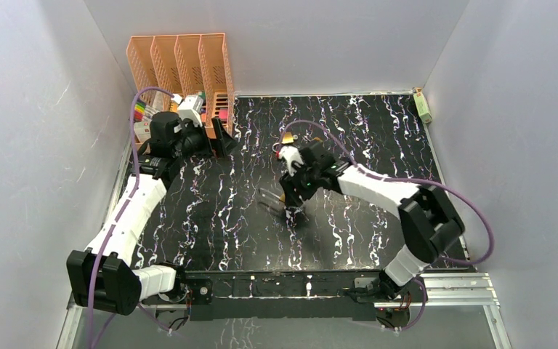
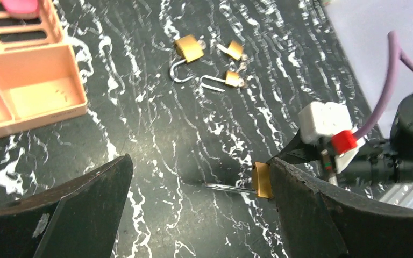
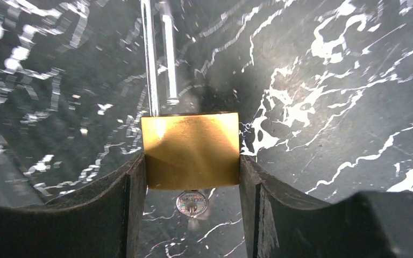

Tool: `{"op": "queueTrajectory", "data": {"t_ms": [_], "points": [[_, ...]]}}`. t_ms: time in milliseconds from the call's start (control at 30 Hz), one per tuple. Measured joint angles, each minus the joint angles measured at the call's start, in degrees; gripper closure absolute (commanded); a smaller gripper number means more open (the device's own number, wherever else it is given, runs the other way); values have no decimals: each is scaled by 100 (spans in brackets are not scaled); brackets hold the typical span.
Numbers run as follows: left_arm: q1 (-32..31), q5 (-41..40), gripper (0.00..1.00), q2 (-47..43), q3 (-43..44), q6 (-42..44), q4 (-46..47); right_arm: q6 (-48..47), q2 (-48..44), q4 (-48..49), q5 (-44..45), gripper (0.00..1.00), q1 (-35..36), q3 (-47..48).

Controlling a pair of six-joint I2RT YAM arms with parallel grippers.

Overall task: Lock with the key
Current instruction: Pick up the lock from the center of the board.

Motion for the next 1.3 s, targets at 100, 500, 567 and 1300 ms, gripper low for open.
{"op": "queueTrajectory", "data": {"t_ms": [100, 500, 567, 1300], "points": [[127, 507, 2, -72, 0, 39, 219, 179, -417, 17, -640, 79, -323, 48], [164, 5071, 19, -103, 0, 1121, 238, 1808, -664, 953, -5512, 73, -1102, 295], [164, 5464, 22, -103, 0, 1318, 52, 2197, -793, 1353, -5928, 73, -1106, 295], [-131, 6015, 100, 50, 2, 1458, -98, 3628, -673, 2946, -6151, 68, -1128, 240]]}}
